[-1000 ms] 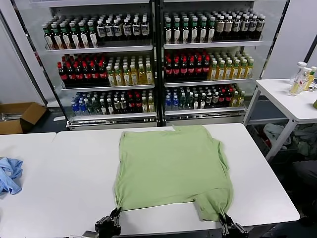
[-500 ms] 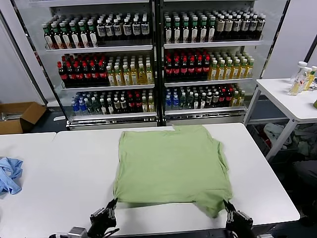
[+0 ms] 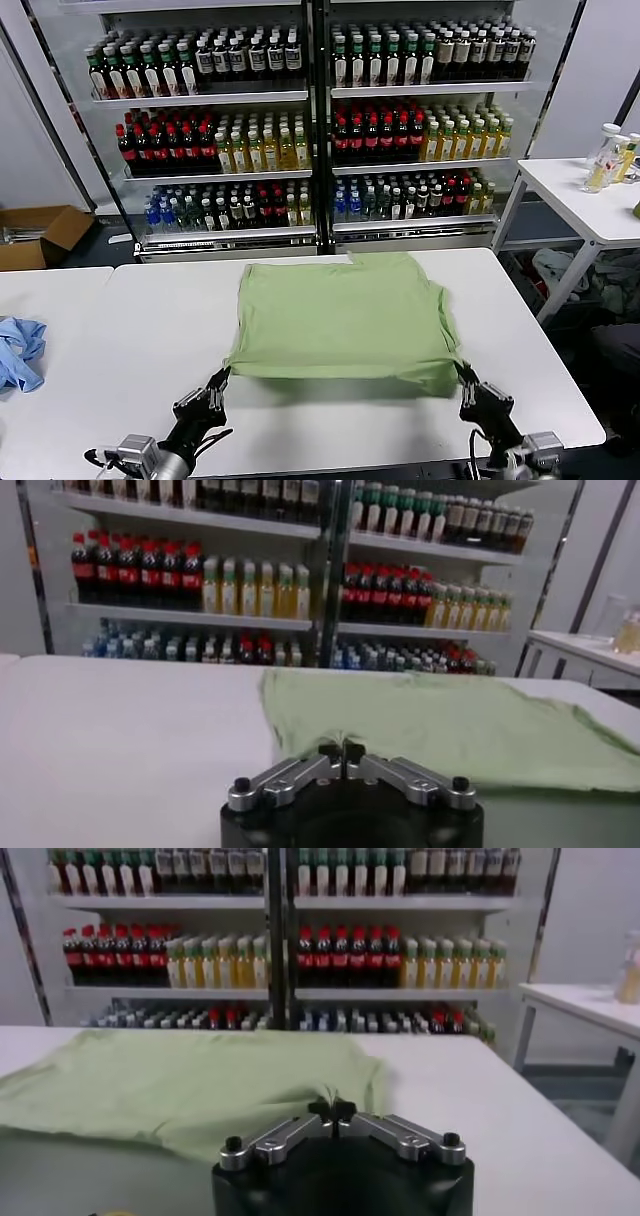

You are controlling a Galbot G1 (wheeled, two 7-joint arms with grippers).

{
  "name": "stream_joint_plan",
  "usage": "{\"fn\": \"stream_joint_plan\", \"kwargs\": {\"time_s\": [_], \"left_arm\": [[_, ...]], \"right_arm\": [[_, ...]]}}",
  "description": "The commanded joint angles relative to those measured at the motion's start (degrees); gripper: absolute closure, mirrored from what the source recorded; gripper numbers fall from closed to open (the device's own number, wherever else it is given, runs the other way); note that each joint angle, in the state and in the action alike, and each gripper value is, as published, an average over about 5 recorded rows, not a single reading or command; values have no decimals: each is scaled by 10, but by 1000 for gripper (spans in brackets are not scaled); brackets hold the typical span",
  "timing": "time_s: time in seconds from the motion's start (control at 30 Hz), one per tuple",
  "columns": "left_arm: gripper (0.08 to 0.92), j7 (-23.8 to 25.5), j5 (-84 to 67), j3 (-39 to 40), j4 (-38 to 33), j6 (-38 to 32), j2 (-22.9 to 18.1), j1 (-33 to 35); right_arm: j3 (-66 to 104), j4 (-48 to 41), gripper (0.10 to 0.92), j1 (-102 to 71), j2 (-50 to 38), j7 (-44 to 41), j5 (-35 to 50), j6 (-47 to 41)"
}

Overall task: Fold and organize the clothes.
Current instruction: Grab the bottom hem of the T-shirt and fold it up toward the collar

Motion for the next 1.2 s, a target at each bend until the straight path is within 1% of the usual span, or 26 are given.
{"fn": "stream_joint_plan", "kwargs": {"time_s": [0.03, 0.2, 0.53, 1.2], "left_arm": [[912, -1, -8, 46, 81, -9, 12, -93], [912, -3, -5, 57, 117, -2, 12, -133], [912, -9, -2, 69, 170, -2, 15, -188], [912, -37, 26, 88, 232, -23, -10, -241]], "right_arm": [[-59, -70, 916, 152, -50, -2, 5, 4], [-94, -115, 916, 202, -56, -9, -6, 3], [-129, -167, 916, 232, -42, -13, -27, 10], [-163, -218, 916, 263, -7, -14, -59, 16]]}}
